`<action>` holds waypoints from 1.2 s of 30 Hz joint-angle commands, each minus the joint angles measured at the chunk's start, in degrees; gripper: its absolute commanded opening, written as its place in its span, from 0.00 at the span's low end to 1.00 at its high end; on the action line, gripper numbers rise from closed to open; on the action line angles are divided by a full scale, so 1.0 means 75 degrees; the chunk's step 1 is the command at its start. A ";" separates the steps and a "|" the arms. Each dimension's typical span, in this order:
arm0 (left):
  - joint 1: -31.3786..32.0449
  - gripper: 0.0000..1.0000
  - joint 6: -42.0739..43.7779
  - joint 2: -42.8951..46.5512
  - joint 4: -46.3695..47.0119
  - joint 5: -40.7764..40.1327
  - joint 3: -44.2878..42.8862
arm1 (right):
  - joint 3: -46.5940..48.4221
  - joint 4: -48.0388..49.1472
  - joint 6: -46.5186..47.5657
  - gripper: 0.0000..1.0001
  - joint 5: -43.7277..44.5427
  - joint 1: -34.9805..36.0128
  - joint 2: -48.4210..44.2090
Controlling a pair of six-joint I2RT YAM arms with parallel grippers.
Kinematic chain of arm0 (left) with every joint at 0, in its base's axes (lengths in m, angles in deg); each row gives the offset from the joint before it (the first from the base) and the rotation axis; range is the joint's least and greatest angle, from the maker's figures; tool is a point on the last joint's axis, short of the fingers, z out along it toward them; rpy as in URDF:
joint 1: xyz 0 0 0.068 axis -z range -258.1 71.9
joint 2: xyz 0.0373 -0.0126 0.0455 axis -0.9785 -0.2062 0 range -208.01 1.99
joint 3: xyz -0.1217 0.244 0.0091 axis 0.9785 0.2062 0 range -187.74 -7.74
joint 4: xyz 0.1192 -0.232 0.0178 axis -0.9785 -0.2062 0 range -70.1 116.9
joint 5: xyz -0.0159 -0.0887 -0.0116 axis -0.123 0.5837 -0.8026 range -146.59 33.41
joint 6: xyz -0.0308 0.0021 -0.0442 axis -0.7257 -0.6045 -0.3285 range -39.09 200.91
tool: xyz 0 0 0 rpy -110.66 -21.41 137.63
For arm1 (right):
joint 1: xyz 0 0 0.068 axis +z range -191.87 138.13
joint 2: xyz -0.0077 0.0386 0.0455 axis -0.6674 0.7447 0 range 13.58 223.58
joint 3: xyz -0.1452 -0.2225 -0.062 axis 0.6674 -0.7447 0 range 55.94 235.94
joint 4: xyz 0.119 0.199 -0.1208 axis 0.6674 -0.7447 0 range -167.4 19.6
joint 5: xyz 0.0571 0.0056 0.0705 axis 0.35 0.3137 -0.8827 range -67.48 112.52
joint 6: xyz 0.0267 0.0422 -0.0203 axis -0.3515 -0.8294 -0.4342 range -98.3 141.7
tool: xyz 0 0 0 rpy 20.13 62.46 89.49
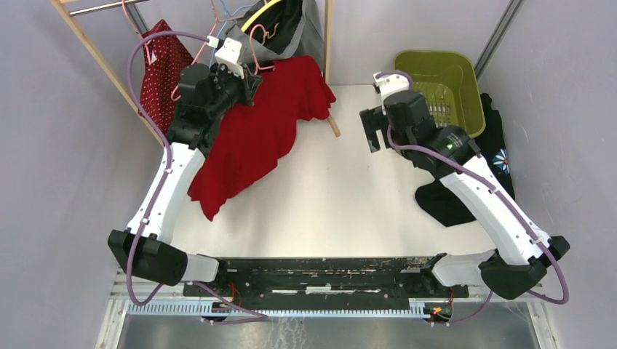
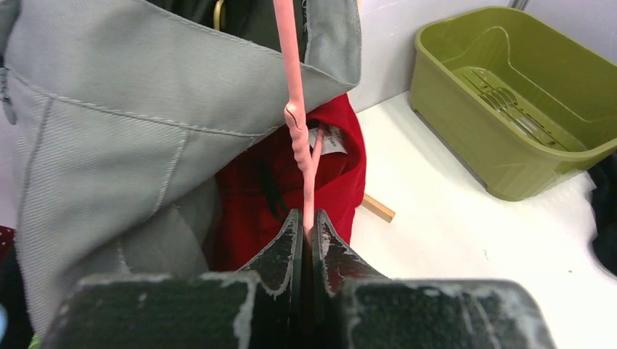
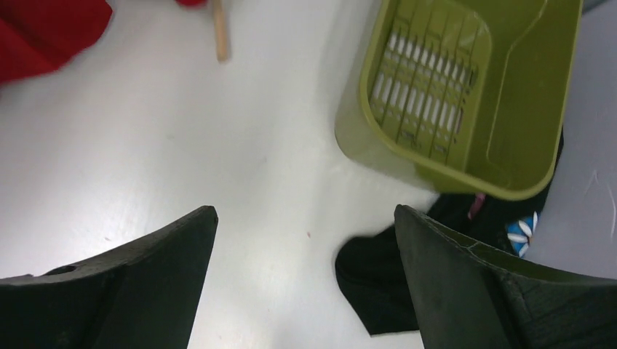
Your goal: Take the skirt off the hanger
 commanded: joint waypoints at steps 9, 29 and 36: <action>0.0879 0.03 -0.0392 0.1109 0.0439 0.1682 0.0776 | 0.3600 0.0336 -0.0191 0.95 -0.1940 0.0019 0.2284; 0.1940 0.03 -0.0616 0.0795 0.1672 0.0754 0.1357 | 0.3573 0.1031 -0.1949 0.88 -0.4021 0.0060 0.2945; 0.2025 0.03 -0.0605 0.0782 0.1767 0.0652 0.1395 | 0.3716 0.1036 -0.2039 0.86 -0.4000 0.0056 0.3170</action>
